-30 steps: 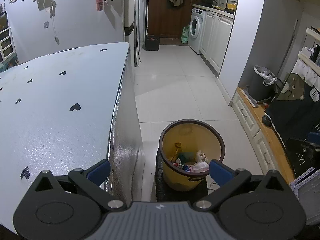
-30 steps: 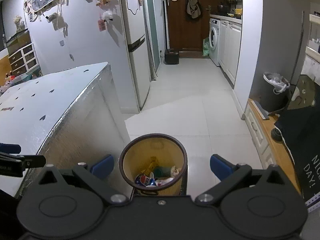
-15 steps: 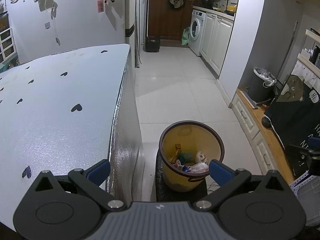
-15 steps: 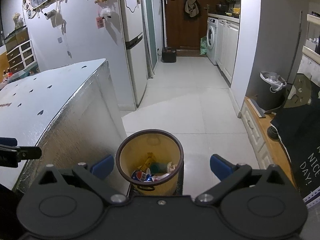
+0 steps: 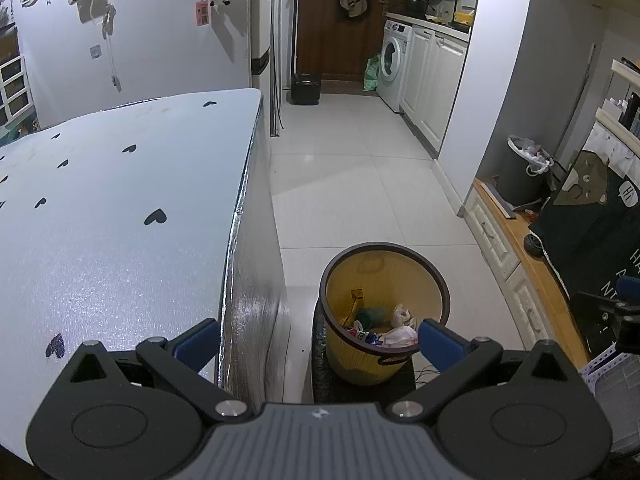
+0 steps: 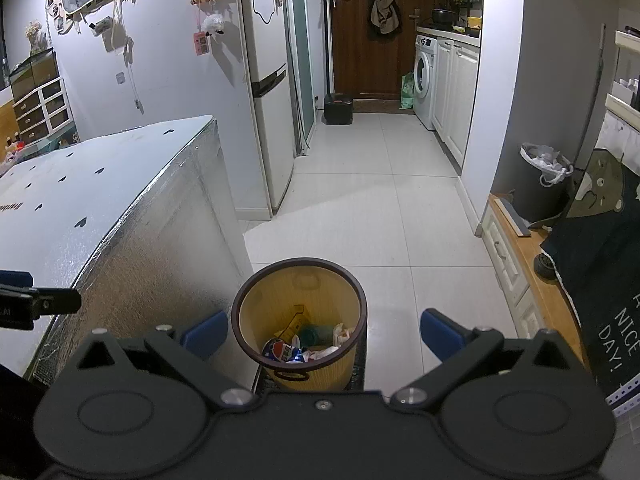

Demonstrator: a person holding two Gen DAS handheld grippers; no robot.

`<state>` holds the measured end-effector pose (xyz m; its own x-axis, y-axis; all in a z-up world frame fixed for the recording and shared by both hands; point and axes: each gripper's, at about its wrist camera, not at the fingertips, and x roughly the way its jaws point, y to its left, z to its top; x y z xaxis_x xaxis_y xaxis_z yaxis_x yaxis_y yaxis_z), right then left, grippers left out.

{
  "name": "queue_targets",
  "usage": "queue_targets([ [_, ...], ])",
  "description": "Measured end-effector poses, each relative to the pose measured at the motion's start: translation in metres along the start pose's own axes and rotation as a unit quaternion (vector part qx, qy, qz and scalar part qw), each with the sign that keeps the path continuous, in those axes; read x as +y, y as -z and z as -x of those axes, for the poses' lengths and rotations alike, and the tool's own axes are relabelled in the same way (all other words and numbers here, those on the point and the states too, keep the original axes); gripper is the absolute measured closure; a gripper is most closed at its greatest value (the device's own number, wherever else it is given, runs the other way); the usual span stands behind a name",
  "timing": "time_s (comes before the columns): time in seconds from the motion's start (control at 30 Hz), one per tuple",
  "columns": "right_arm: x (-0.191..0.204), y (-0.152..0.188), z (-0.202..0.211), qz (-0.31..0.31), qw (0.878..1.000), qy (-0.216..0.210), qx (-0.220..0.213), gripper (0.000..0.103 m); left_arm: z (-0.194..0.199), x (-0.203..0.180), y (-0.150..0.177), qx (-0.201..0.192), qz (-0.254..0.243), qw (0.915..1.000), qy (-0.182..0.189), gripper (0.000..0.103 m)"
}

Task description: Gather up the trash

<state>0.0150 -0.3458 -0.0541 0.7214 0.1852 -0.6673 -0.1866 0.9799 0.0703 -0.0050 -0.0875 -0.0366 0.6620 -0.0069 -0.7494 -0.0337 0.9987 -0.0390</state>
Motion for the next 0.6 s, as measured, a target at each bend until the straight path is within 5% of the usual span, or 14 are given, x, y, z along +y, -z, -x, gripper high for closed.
queue_targets([
  [0.6, -0.0015, -0.0022, -0.0003, -0.001, 1.0, 0.002, 0.0, 0.0, 0.0003, -0.0002, 0.0003, 0.0, 0.0, 1.0, 0.0, 0.0],
])
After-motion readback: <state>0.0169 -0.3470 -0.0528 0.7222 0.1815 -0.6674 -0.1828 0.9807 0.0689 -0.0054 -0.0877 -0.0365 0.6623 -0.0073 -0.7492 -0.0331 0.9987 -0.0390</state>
